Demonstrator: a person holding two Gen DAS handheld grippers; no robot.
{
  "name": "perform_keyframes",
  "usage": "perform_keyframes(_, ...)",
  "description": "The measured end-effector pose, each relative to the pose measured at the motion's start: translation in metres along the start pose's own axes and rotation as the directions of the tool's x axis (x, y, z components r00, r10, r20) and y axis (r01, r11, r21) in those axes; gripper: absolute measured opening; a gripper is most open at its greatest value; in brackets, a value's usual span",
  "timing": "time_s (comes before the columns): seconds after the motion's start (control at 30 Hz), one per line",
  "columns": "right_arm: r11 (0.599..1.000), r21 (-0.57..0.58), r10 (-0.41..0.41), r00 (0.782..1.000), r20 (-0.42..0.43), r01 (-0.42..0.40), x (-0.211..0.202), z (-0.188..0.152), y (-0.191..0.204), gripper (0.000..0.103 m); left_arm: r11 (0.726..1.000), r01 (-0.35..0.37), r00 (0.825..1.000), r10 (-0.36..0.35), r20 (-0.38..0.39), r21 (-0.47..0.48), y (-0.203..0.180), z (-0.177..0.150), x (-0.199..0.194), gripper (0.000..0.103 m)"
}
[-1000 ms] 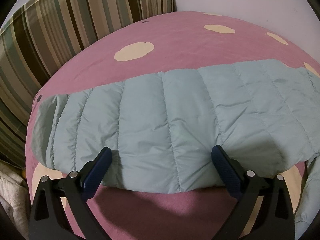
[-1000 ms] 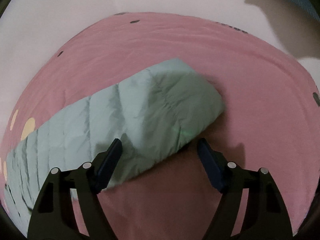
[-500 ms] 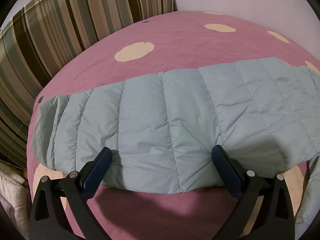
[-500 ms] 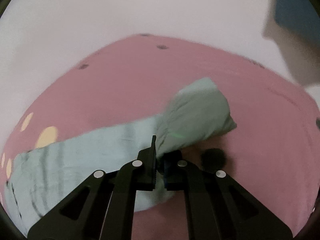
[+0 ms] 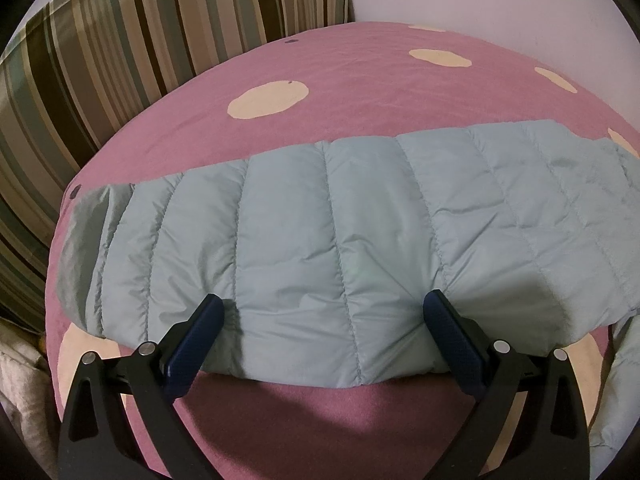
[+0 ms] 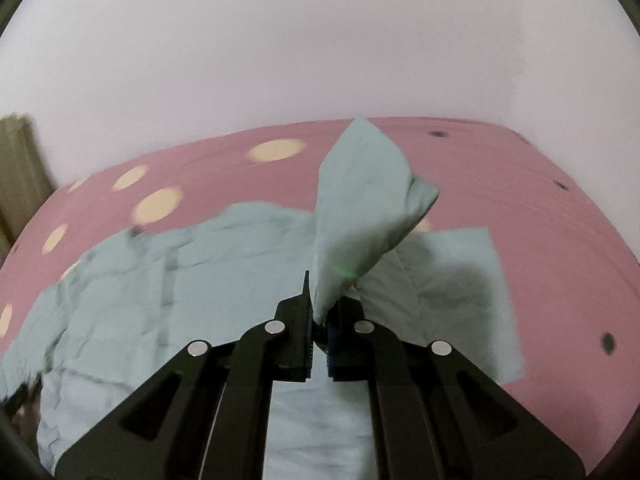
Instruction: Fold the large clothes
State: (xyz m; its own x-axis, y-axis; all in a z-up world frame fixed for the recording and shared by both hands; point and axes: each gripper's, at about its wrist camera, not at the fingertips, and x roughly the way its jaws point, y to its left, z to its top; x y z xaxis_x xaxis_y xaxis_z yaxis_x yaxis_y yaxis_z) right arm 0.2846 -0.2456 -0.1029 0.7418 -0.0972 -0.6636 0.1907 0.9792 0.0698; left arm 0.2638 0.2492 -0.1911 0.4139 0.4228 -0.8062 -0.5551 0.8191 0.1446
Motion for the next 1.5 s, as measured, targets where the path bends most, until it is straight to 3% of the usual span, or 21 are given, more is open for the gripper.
perform_keyframes(0.2, 0.982, -0.167, 0.075, 0.995, -0.063, -0.084, 0.019, -0.021, 0.102, 0.004, 1.0, 0.017, 1.0, -0.017, -0.003, -0.011, 0.002, 0.0, 0.001, 0.099)
perform_keyframes(0.6, 0.889, -0.404, 0.136, 0.967, -0.213, -0.214, 0.04, -0.07, 0.209, 0.006, 1.0, 0.024, 1.0, -0.024, -0.004, -0.016, 0.003, -0.001, 0.001, 0.099)
perform_keyframes(0.77, 0.869, -0.44, 0.119, 0.959, -0.256, -0.226, 0.051, -0.086, 0.225, 0.018, 1.0, 0.024, 1.0, -0.024, -0.004, -0.016, 0.003, -0.001, 0.0, 0.099)
perform_keyframes(0.9, 0.854, -0.448, 0.15, 0.95, -0.274, -0.264, 0.045, -0.092, 0.233, 0.034, 1.0, 0.024, 1.0, -0.024, -0.004, -0.016, 0.003, -0.001, 0.001, 0.099)
perform_keyframes(1.03, 0.81, -0.438, 0.266, 0.911, -0.317, -0.389, 0.035, -0.097, 0.249, 0.049, 1.0, 0.026, 1.0, -0.026, -0.004, -0.017, 0.004, -0.001, 0.0, 0.099)
perform_keyframes(1.27, 0.759, -0.407, 0.41, 0.859, -0.308, -0.508, -0.009, -0.091, 0.249, 0.053, 1.0, 0.025, 1.0, -0.025, -0.004, -0.016, 0.004, -0.001, 0.001, 0.099)
perform_keyframes(1.3, 0.75, -0.41, 0.431, 0.854, -0.29, -0.518, -0.02, -0.088, 0.246, 0.06, 1.0, 0.025, 1.0, -0.025, -0.004, -0.017, 0.004, -0.001, 0.001, 0.099)
perform_keyframes(1.43, 0.752, -0.417, 0.464, 0.859, -0.216, -0.511, -0.049, -0.074, 0.229, 0.063, 1.0, 0.026, 1.0, -0.026, -0.005, -0.017, 0.004, 0.0, 0.001, 0.099)
perform_keyframes(1.5, 0.774, -0.406, 0.454, 0.873, -0.178, -0.486, -0.055, -0.065, 0.214, 0.063, 1.0, 0.026, 1.0, -0.026, -0.005, -0.017, 0.004, 0.0, 0.001, 0.099)
